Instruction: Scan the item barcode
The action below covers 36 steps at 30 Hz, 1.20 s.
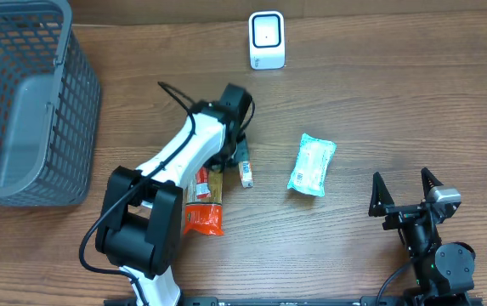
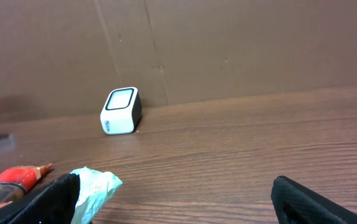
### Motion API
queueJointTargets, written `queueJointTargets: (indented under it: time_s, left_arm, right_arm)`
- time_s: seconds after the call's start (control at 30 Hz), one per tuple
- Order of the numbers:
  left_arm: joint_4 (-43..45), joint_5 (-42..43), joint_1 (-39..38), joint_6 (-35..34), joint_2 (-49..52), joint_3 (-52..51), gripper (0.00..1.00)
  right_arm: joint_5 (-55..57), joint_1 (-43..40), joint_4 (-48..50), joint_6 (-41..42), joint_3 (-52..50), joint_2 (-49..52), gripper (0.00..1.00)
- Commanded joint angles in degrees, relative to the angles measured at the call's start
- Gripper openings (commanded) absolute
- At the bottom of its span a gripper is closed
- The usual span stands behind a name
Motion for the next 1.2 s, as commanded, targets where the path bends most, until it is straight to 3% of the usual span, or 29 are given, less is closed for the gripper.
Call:
queueJointTargets:
  time_s: [0.0, 0.17, 0.33, 0.4, 0.57, 0.87, 1.17]
  left_arm:
    - [-3.7, -0.3, -0.2, 3.6, -3.7, 9.6, 0.09]
    - [-10.0, 2.0, -0.5, 4.8, -4.4, 18.1, 0.3]
    - [-10.5, 13.2, -1.5, 10.6, -4.2, 18.6, 0.72]
    - [-10.3, 17.2, -2.3, 13.9, -3.9, 17.9, 0.78]
    - [-8.5, 24.1, -5.7, 20.9, -2.5, 15.8, 0.74]
    - [-0.3, 28.0, -9.6, 21.2, -0.9, 10.5, 0.74]
    - [1.8, 28.8, -10.5, 21.2, 0.6, 9.6, 0.51]
  right_arm:
    - [0.1, -0.2, 0.3, -0.2, -0.6, -0.5, 1.0]
    - [0.1, -0.2, 0.3, -0.2, -0.6, -0.5, 1.0]
    - [0.1, -0.2, 0.3, -0.2, -0.6, -0.5, 1.0]
    - [0.1, -0.2, 0.3, -0.2, -0.6, -0.5, 1.0]
    - [0.1, -0.2, 0.3, -0.2, -0.6, -0.5, 1.0]
    - [0.1, -0.2, 0.3, -0.2, -0.6, -0.5, 1.0]
    - [0.1, -0.2, 0.3, -0.2, -0.6, -0.5, 1.0]
